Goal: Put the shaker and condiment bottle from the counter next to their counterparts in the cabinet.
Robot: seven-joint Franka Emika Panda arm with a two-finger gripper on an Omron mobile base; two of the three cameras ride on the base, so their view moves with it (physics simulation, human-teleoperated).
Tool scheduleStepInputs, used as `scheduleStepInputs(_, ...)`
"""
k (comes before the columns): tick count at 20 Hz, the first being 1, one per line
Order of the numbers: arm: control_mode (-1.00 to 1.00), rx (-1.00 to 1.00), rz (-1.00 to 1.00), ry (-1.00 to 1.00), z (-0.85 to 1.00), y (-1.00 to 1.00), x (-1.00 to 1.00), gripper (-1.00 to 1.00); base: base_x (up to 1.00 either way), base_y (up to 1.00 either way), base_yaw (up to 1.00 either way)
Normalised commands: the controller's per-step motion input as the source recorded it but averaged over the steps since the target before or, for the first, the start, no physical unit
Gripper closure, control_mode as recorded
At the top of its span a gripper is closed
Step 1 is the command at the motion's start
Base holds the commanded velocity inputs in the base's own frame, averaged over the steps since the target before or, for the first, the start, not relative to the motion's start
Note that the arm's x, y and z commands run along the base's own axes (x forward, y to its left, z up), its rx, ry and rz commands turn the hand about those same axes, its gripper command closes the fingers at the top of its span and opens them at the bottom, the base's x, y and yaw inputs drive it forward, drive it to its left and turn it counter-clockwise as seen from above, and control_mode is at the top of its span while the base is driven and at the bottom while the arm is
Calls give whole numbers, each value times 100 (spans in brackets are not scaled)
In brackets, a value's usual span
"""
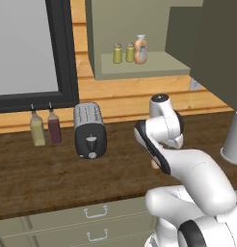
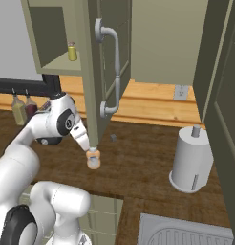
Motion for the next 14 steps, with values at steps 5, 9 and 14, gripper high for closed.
scheduleStepInputs(5, -100, 0, 0, 6, -5, 0, 19, -100, 0, 0, 0)
scheduleStepInputs(9, -100, 0, 0, 2, 0, 0, 38, -100, 0, 0, 0)
scheduleStepInputs(14, -100, 0, 0, 3, 0, 0, 28, -100, 0, 0, 0)
